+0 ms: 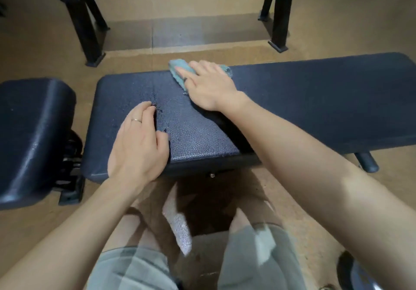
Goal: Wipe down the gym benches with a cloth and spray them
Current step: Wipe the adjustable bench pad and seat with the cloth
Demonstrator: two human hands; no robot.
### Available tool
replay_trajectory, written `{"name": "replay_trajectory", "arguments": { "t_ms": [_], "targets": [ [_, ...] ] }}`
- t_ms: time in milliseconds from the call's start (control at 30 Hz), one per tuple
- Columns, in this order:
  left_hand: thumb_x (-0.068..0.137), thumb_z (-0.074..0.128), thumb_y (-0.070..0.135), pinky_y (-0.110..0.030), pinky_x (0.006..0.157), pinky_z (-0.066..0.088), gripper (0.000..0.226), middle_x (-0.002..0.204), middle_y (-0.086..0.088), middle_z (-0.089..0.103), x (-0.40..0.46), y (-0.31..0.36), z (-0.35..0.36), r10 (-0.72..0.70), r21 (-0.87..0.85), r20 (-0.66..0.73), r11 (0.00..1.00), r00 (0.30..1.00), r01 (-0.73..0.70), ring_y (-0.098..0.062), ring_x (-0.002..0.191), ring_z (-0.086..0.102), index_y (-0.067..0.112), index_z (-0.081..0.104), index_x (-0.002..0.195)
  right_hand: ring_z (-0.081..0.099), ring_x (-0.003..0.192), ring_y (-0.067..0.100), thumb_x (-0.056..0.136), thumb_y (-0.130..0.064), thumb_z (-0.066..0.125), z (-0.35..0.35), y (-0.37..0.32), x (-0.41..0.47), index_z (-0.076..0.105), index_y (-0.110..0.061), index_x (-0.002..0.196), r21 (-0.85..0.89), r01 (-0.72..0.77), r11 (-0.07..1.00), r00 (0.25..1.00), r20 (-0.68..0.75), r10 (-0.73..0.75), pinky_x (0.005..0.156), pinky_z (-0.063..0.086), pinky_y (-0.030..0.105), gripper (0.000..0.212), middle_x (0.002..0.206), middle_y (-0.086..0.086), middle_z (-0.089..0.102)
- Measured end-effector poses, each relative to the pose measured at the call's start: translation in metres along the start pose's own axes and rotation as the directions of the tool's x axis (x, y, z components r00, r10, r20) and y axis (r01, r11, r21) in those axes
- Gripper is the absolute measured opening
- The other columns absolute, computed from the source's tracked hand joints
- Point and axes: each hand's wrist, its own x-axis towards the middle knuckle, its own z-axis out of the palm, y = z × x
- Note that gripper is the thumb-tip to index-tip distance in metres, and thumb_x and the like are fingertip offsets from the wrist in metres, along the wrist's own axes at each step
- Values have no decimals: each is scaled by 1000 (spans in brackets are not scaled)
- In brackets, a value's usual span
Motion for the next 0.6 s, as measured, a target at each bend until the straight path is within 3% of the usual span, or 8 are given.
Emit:
{"name": "replay_trajectory", "arguments": {
  "t_ms": [100,233,333,433,500,600],
  "targets": [
    [92,36,25,-39,122,29,59,157,-10,40,-2,-1,0,-7,20,7,1000,1000,7,-25,145,35,3,45,146,43,136,34,101,-36,15,-11,87,-19,39,-34,151,-40,-170,985,984,-70,167,115,26,44,55,144,15,50],
    [92,39,21,-41,123,29,58,156,-9,41,-2,1,-1,-19,8,4,1000,1000,19,-24,146,36,3,45,146,45,132,40,93,-39,11,-30,164,-47,50,-27,142,-56,-398,916,917,-23,398,114,29,47,64,140,23,51],
    [91,41,21,-41,122,30,58,155,-8,43,-1,4,-1,-37,-12,3,999,999,37,-24,145,36,4,47,146,43,135,38,101,-35,17,-26,119,-33,49,-23,143,-65,-438,896,899,-31,437,116,26,48,54,145,19,49],
    [89,37,25,-41,122,30,61,153,-11,46,-2,2,-3,-7,-39,-11,999,1000,6,-25,144,38,3,48,145,49,131,36,95,-34,22,-14,29,-3,51,-24,139,-66,-277,959,961,-30,275,110,32,46,54,142,14,54],
    [90,36,26,-40,122,31,61,152,-12,47,-2,2,-4,1,-61,-26,998,1000,-2,-25,144,40,3,48,144,45,134,34,99,-34,27,-6,-29,17,48,-26,141,-45,-166,985,986,-16,166,112,27,48,48,145,10,51],
    [91,39,25,-41,122,31,58,151,-14,48,-2,-1,-7,35,-90,-40,995,999,-39,-26,143,41,2,49,144,36,140,33,104,-34,24,3,-53,27,36,-28,151,-58,-86,995,996,-17,85,118,19,50,49,154,8,42]
  ]
}}
